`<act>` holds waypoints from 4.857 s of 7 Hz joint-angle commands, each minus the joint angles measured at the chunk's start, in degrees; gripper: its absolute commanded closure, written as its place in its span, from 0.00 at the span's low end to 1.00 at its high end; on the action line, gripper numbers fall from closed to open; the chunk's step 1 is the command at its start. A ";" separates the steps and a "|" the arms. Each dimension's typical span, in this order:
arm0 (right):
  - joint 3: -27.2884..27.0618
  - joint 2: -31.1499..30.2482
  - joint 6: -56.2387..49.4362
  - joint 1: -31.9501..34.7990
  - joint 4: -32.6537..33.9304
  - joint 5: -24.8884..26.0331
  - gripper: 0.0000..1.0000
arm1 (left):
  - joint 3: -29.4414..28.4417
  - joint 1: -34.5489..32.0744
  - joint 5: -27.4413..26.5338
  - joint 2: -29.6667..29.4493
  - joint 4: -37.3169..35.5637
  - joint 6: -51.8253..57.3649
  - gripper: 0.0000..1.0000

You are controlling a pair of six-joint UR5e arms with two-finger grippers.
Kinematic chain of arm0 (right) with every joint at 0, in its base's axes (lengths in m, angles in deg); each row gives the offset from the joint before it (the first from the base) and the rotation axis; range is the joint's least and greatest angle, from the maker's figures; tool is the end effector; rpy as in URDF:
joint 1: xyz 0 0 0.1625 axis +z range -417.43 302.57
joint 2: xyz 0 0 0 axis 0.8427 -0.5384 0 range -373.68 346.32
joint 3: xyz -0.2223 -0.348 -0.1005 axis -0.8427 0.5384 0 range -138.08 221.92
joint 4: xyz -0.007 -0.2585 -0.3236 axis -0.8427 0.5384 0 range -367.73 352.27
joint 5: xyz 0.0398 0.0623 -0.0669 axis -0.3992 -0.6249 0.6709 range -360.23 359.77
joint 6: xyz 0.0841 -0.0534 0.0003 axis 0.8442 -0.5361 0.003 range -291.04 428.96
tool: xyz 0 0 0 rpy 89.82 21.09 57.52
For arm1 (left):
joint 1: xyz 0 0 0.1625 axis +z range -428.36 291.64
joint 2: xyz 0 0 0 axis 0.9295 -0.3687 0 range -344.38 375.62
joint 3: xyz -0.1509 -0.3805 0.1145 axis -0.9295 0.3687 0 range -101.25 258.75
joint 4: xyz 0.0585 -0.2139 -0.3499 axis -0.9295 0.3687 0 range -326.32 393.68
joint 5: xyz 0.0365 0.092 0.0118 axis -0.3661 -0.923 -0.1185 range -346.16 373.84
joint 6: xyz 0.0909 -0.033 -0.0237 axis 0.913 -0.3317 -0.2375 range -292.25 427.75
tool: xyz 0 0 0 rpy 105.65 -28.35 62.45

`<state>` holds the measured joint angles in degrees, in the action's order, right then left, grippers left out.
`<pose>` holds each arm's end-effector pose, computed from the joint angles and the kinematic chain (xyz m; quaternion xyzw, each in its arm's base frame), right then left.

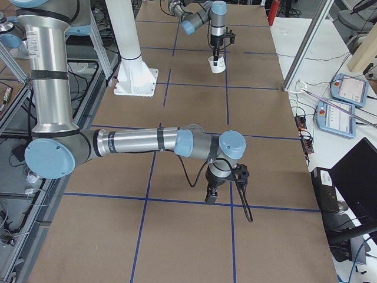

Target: Flip mug

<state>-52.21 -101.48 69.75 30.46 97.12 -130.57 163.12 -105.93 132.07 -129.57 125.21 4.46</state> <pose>0.0506 -0.4957 0.6339 -0.0785 -0.3419 0.0149 0.9363 0.5295 -0.5161 0.0841 0.0361 0.4712 0.0220 0.8810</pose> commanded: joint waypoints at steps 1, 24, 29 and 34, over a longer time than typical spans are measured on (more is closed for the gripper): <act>0.00 0.00 0.00 0.00 0.00 0.00 0.00 | -6.21 1.96 -0.20 -4.57 -5.03 7.43 1.00; 0.09 0.00 0.00 0.00 0.00 0.00 0.00 | 3.31 4.37 -8.02 -2.23 -17.44 18.37 0.00; 0.00 0.00 0.00 0.00 0.00 0.00 0.00 | 13.97 -10.04 -7.14 13.94 -9.37 35.73 0.00; 0.09 0.00 0.00 0.00 0.00 0.00 0.00 | 13.46 -23.84 1.64 29.06 1.45 51.46 0.00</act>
<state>-52.12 -101.48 69.75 30.46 97.12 -130.57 176.97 -126.22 132.23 -104.11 124.42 51.73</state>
